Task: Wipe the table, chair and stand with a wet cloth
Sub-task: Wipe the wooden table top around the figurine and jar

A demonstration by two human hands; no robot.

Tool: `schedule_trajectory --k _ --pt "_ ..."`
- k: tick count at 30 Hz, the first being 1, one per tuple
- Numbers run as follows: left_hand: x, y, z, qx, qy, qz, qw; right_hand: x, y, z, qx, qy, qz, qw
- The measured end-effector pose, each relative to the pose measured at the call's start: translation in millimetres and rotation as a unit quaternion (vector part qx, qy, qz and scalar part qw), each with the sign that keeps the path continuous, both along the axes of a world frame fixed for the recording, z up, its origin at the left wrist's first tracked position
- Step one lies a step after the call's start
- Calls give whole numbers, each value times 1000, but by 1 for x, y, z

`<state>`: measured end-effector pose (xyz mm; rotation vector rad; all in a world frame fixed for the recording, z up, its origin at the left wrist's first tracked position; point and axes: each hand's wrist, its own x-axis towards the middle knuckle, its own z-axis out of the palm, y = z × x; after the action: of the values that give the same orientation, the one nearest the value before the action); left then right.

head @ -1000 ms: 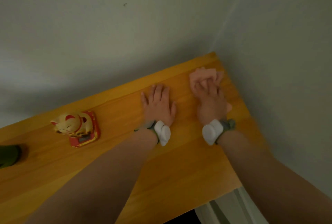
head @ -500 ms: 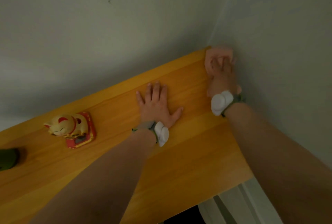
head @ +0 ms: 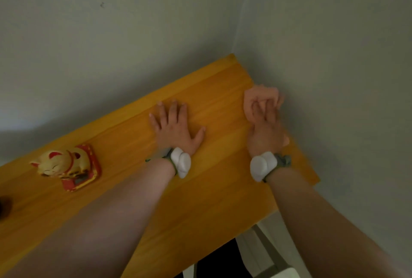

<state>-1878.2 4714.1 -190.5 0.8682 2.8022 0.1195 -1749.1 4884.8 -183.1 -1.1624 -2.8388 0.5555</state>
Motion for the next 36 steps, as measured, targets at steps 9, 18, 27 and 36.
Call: schedule_trajectory --k 9,18,27,36 --pt "80 11 0 55 -27 -125 990 75 -2 3 9 36 16 999" --pt "85 7 -7 33 -16 -147 988 91 -50 -1 -19 16 96 995" --pt "83 9 -5 11 -21 -142 990 134 -59 6 -4 36 -182 983" --pt "84 8 -4 28 -27 -137 990 154 -35 6 -1 16 -163 987"
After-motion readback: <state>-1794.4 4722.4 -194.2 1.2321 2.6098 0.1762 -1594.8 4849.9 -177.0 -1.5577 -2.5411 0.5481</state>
